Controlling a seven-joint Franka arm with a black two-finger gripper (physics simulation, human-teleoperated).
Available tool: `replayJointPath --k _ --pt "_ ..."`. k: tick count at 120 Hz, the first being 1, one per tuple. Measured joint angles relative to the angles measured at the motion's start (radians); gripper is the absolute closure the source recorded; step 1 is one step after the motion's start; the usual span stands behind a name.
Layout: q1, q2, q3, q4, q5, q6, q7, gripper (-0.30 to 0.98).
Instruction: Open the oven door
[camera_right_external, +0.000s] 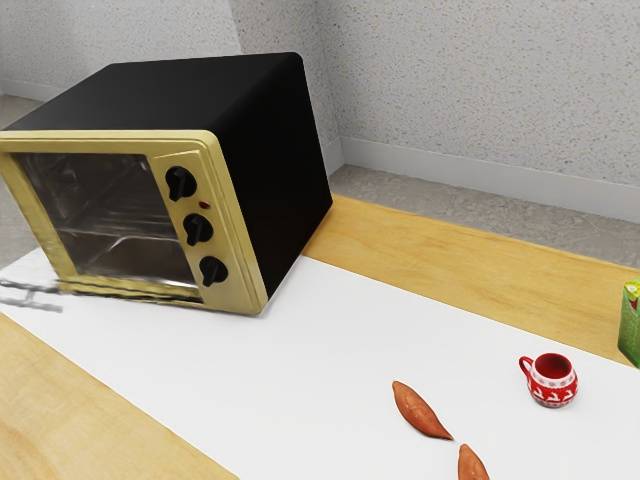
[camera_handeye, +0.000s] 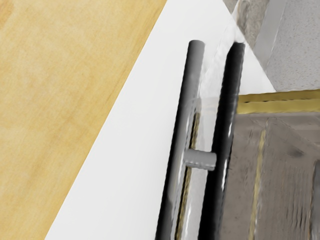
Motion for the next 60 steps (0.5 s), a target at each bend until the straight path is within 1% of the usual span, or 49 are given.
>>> replayJointPath --k 4,6,8,13,16,18,22,24,26,29,31,33,36,40,47,60 --pt "-0.001 0.001 -0.057 0.036 0.037 -0.02 0.003 0.0" --pt "-0.007 0.007 -0.1 0.077 0.05 -0.044 0.004 0.0" --pt "-0.033 0.019 -0.142 0.141 0.05 -0.08 0.005 0.01" --pt "-0.103 0.081 -0.262 0.357 0.048 -0.187 0.008 0.01" --pt "-0.142 0.165 -0.338 0.558 0.047 -0.275 0.01 0.01" --pt "-0.189 0.227 -0.377 0.687 0.047 -0.336 0.011 0.01" --pt "-0.332 0.332 -0.417 0.862 0.062 -0.446 0.011 0.01" --pt "-0.444 0.399 -0.399 0.942 0.084 -0.494 0.01 0.01" --pt "-0.553 0.462 -0.362 1.006 0.103 -0.539 0.01 0.01" --pt "-0.676 0.536 -0.31 1.071 0.125 -0.599 0.013 0.01" --pt "-0.723 0.579 -0.282 1.095 0.126 -0.634 0.017 0.01" --pt "-0.748 0.613 -0.261 1.105 0.123 -0.665 0.022 0.01" --pt "-0.773 0.651 -0.239 1.101 0.119 -0.705 0.03 0.0" --pt "-0.793 0.677 -0.215 1.056 0.114 -0.743 0.04 0.0" --pt "-0.806 0.695 -0.195 0.985 0.1 -0.788 0.056 0.0" --pt "-0.813 0.686 -0.186 0.933 0.059 -0.841 0.083 0.0"
